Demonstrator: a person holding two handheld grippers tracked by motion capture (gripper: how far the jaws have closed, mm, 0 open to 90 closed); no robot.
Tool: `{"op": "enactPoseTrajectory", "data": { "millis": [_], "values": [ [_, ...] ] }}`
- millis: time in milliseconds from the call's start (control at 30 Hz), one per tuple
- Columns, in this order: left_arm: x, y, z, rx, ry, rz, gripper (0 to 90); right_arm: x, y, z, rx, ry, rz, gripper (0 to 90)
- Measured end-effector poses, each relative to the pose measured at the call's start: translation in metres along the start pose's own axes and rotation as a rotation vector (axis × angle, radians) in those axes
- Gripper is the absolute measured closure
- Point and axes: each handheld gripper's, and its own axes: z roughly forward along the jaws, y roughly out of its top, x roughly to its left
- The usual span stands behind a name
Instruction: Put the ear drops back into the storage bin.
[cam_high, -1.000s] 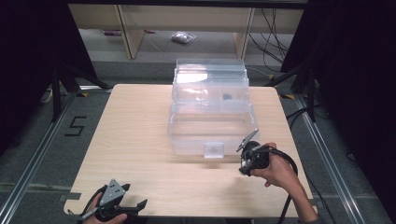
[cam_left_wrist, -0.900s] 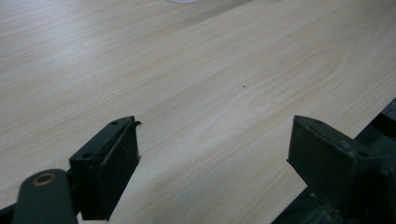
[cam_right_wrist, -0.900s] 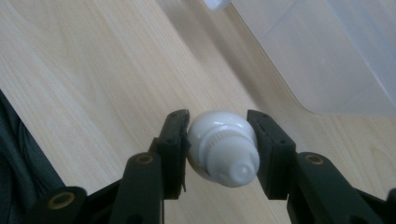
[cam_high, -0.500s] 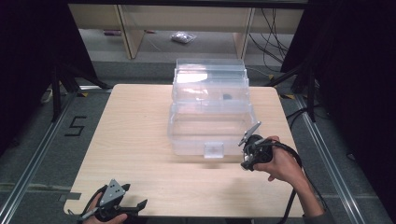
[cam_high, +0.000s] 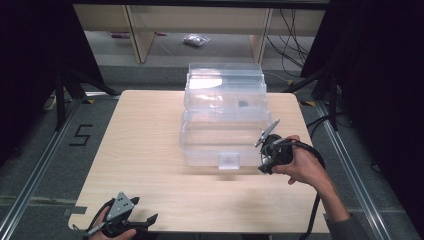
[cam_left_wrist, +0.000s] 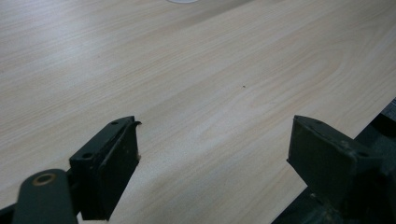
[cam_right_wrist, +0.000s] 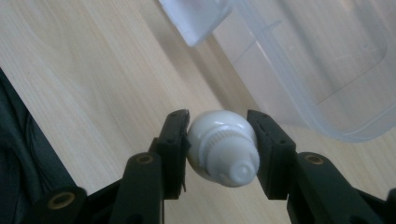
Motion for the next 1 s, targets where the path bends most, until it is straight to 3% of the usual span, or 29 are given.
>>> {"op": "enactPoseTrajectory", "data": {
  "millis": [267,300,367,467,500,600,667,767,833,933,1000],
  "values": [
    [0.0,0.0,0.0,-0.002,0.006,0.0,15.6,-0.016,0.013,-0.015,-0.013,-0.003,0.002,60.3],
    [0.0,0.0,0.0,-0.002,-0.002,-0.006,15.6,-0.019,0.015,-0.017,-0.009,-0.009,0.021,60.3],
    [-0.002,0.0,0.001,-0.024,-0.009,-0.03,15.6,-0.021,0.017,-0.017,-0.01,-0.008,0.02,60.3],
    [-0.002,0.0,0.0,-0.026,-0.01,-0.026,15.6,-0.028,0.021,-0.018,-0.011,-0.005,0.03,60.3],
    [0.001,0.0,-0.001,0.008,-0.005,-0.003,15.6,-0.029,0.022,-0.018,-0.005,-0.005,0.042,60.3],
    [-0.002,0.0,0.0,-0.023,-0.006,-0.029,15.6,-0.036,0.025,-0.018,-0.008,-0.009,0.038,60.3],
    [0.001,0.0,-0.001,0.008,-0.005,0.0,15.6,-0.039,0.027,-0.018,-0.006,-0.008,0.054,60.3],
    [-0.002,0.0,0.0,-0.018,-0.002,-0.028,15.6,-0.045,0.03,-0.017,0.005,-0.011,0.059,60.3],
    [0.001,0.0,-0.001,0.006,-0.005,-0.005,15.6,-0.051,0.034,-0.017,0.006,-0.017,0.06,60.3],
    [-0.002,0.0,0.001,-0.026,-0.009,-0.03,15.6,-0.054,0.037,-0.015,0.01,-0.01,0.08,60.3],
    [0.001,0.0,-0.001,0.004,-0.007,-0.003,15.6,-0.057,0.039,-0.013,0.019,-0.009,0.094,60.3]
  ]
}}
